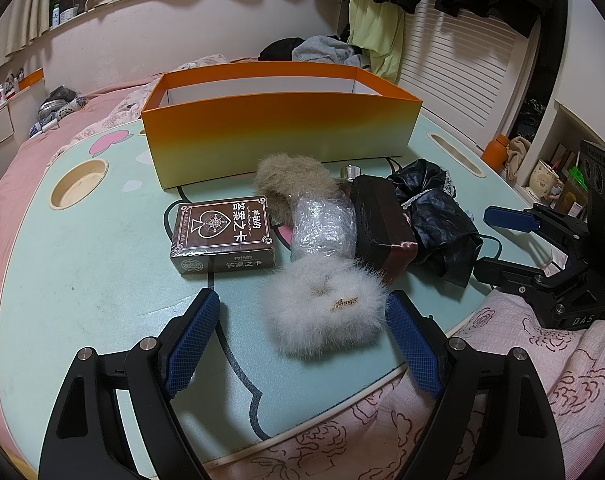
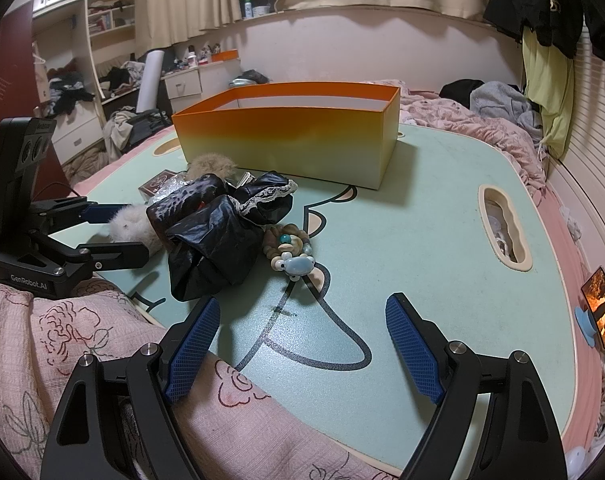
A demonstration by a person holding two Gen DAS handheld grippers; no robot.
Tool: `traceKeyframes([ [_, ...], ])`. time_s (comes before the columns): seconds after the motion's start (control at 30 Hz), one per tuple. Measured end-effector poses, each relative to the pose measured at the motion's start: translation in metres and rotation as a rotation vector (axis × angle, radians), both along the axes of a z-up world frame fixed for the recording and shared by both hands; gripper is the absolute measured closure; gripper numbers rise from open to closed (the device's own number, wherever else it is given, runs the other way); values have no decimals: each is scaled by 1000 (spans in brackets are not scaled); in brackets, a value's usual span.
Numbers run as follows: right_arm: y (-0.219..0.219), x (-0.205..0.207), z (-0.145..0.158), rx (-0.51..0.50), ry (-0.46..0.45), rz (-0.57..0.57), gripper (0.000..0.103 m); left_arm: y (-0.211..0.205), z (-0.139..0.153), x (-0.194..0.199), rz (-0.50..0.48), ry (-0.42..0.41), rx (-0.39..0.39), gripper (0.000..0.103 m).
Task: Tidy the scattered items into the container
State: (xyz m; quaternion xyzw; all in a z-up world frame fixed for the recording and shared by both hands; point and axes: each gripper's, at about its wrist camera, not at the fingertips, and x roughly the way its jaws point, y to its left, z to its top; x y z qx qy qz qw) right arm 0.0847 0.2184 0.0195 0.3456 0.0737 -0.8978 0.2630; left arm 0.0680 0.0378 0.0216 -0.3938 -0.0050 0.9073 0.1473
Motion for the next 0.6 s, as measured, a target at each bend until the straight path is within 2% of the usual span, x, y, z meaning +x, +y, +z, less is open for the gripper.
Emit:
traceKeyframes([
  [0.37,3,2,3,-10,11,-22,19,-4,1,0,17,2,9,18],
  [0.53,4,4,6,-21,26,-28,26,-4,2,-1,19,5,15,18],
  [0.6,3,3,7,-21,21,-16,32,-4,3,-1,17,12,15,18],
])
